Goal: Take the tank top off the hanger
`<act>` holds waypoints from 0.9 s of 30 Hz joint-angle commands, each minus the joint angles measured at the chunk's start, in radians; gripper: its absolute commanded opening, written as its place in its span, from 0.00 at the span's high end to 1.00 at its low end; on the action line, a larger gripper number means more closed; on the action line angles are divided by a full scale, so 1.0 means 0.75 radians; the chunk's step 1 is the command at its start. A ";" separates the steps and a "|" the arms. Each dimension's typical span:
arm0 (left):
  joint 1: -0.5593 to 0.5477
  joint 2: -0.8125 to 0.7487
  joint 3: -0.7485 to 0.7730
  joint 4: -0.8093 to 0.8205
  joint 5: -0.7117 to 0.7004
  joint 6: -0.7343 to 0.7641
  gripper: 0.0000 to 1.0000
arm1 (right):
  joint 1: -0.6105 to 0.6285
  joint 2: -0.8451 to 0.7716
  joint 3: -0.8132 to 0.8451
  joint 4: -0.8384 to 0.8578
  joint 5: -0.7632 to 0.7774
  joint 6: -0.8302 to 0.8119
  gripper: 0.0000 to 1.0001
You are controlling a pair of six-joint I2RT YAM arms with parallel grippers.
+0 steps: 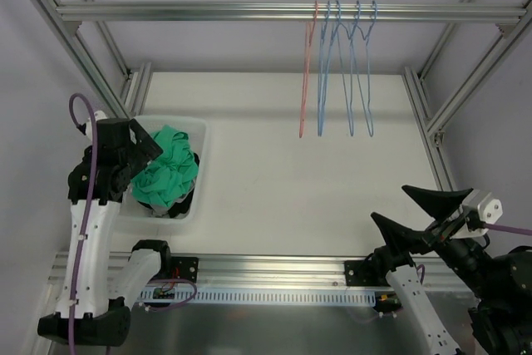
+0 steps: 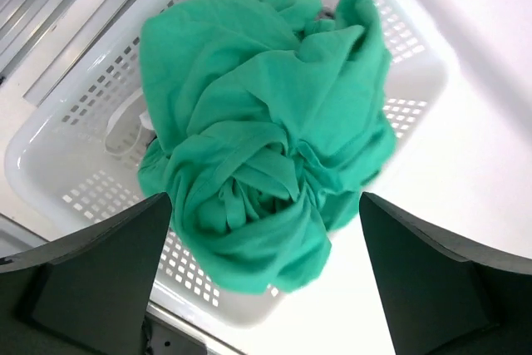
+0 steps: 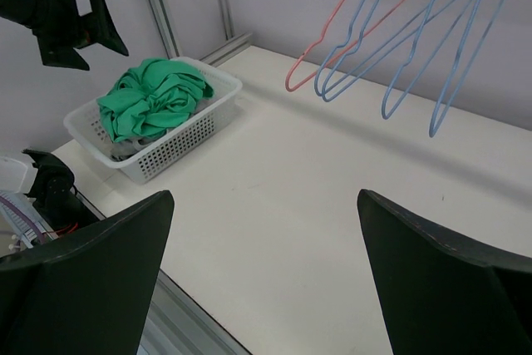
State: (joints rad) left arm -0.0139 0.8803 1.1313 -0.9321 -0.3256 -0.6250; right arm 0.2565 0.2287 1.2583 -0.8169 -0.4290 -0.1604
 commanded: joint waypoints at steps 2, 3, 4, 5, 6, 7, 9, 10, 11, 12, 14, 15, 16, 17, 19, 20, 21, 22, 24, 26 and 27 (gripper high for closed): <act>-0.010 -0.104 0.211 -0.107 0.153 0.164 0.01 | -0.005 0.116 -0.021 -0.023 0.174 0.020 0.01; -0.010 -0.112 0.252 -0.107 0.225 0.256 0.01 | -0.005 0.137 -0.011 -0.050 0.242 0.022 0.01; -0.010 -0.118 0.293 -0.113 0.294 0.305 0.01 | -0.007 0.157 0.009 -0.082 0.326 0.009 0.00; -0.010 -0.126 0.368 -0.131 0.394 0.350 0.01 | -0.007 0.196 0.018 -0.113 0.495 -0.001 0.01; -0.010 -0.147 0.408 -0.162 0.401 0.393 0.01 | -0.007 0.214 0.026 -0.168 0.571 -0.009 0.01; -0.010 -0.161 0.440 -0.233 0.373 0.402 0.01 | -0.005 0.223 0.026 -0.189 0.673 -0.019 0.01; -0.010 -0.240 0.506 -0.297 0.250 0.414 0.01 | -0.007 0.235 0.006 -0.228 0.807 -0.038 0.01; -0.010 -0.269 0.518 -0.322 0.214 0.414 0.01 | -0.007 0.233 -0.007 -0.236 0.842 -0.050 0.01; -0.010 -0.298 0.541 -0.372 0.181 0.412 0.01 | -0.005 0.225 -0.021 -0.240 0.870 -0.052 0.01; -0.010 -0.359 0.547 -0.391 0.154 0.414 0.01 | -0.003 0.196 -0.043 -0.242 0.895 -0.056 0.01; -0.010 -0.421 0.545 -0.434 0.162 0.414 0.01 | 0.002 0.158 -0.060 -0.240 0.883 -0.070 0.00; -0.010 -0.478 0.537 -0.446 0.188 0.424 0.01 | 0.008 0.117 -0.070 -0.240 0.879 -0.072 0.00; -0.010 -0.507 0.519 -0.451 0.213 0.432 0.01 | 0.016 0.094 -0.078 -0.236 0.875 -0.068 0.01; -0.010 -0.531 0.478 -0.455 0.238 0.443 0.01 | 0.030 0.072 -0.092 -0.214 0.848 -0.066 0.01; -0.010 -0.592 0.437 -0.473 0.283 0.461 0.01 | 0.040 0.017 -0.135 -0.195 0.807 -0.075 0.00; -0.010 -0.615 0.392 -0.473 0.281 0.461 0.01 | 0.051 0.006 -0.148 -0.183 0.797 -0.062 0.01; -0.012 -0.660 0.369 -0.469 0.275 0.455 0.01 | 0.051 -0.002 -0.156 -0.177 0.793 -0.040 0.01; -0.012 -0.681 0.353 -0.467 0.250 0.449 0.01 | 0.051 -0.020 -0.172 -0.171 0.787 -0.034 0.01; -0.012 -0.730 0.314 -0.469 0.238 0.435 0.01 | 0.051 -0.035 -0.197 -0.150 0.779 -0.021 0.01; -0.012 -0.752 0.284 -0.467 0.236 0.428 0.01 | 0.051 -0.041 -0.211 -0.148 0.772 -0.019 0.00; -0.012 -0.758 0.273 -0.467 0.238 0.428 0.01 | 0.051 -0.039 -0.211 -0.144 0.776 -0.019 0.00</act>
State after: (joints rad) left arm -0.0143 0.3309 1.3575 -1.2812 -0.1543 -0.3191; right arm 0.2867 0.2039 1.1076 -0.9764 0.1570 -0.1898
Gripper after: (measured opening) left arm 0.986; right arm 0.993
